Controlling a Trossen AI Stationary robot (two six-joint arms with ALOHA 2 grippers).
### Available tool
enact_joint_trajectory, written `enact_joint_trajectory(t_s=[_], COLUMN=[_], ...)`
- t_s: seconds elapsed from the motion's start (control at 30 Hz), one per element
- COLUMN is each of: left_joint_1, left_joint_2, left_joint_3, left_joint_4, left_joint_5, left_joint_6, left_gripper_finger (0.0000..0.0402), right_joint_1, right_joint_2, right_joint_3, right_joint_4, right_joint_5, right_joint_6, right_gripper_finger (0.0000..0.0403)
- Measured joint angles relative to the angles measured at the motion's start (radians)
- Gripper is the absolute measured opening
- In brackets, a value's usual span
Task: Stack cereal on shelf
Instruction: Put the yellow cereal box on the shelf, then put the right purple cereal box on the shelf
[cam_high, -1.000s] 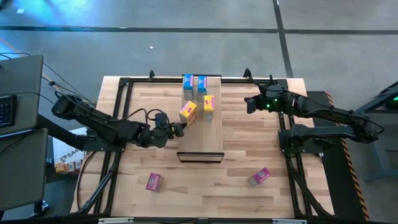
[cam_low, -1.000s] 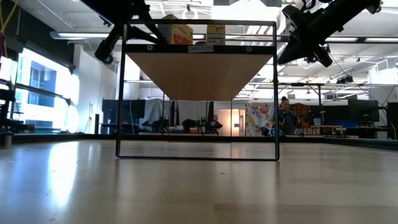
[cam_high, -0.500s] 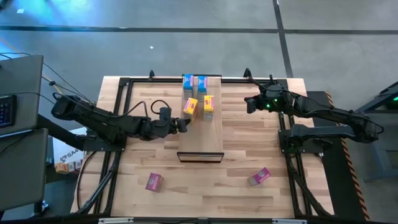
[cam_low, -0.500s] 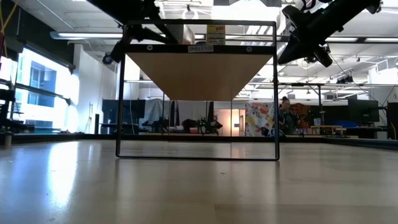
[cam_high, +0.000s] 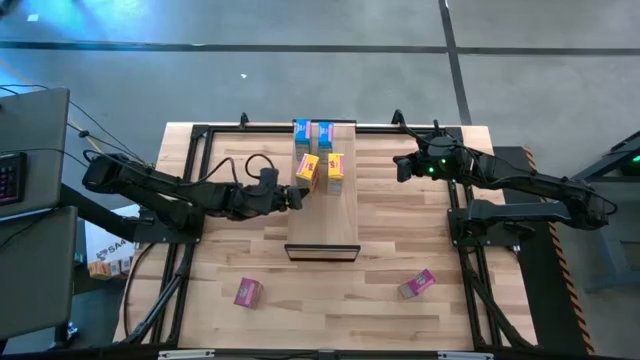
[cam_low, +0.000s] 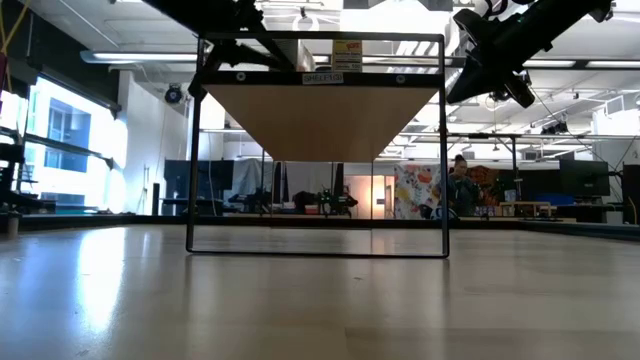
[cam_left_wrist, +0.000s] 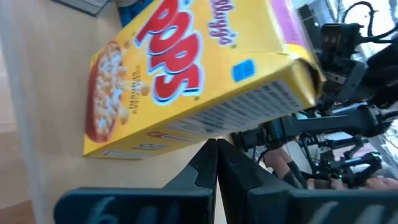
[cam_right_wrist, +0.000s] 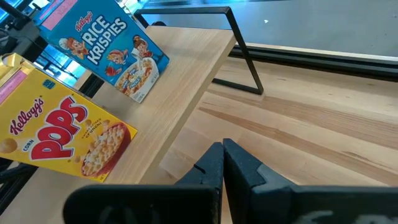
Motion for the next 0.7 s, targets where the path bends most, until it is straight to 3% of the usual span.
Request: enact_joint_trajectory(t_s=[0.13,0.27,0.37,0.47,0.57,0.7], left_joint_1=[0.000,-0.003,-0.027,-0.049,-0.045,-0.032], left_joint_2=[-0.010,-0.117,-0.234,-0.375,-0.473,-0.538], left_joint_3=[-0.001,0.000,-0.002,-0.001,0.000,0.000], left_joint_4=[-0.009,-0.019,-0.055,-0.112,-0.207,-0.312], left_joint_5=[0.064,0.131,0.154,0.199,0.174,0.097], left_joint_6=[0.066,0.149,0.266,0.463,0.530,0.556], left_gripper_finger=[0.0000,0.0000,0.0000,0.0000,0.0000,0.0000], right_joint_1=[0.000,0.000,0.000,0.000,0.000,0.000], right_joint_2=[0.000,-0.025,-0.061,-0.091,-0.095,-0.092], right_joint_3=[0.000,0.000,0.000,0.000,0.000,0.000], right_joint_4=[0.009,0.085,0.157,0.255,0.354,0.382], right_joint_5=[-0.010,-0.062,-0.145,-0.292,-0.418,-0.452], right_joint_6=[-0.001,-0.058,-0.078,-0.056,-0.039,0.022], right_gripper_finger=[0.0000,0.0000,0.0000,0.0000,0.0010,0.0064])
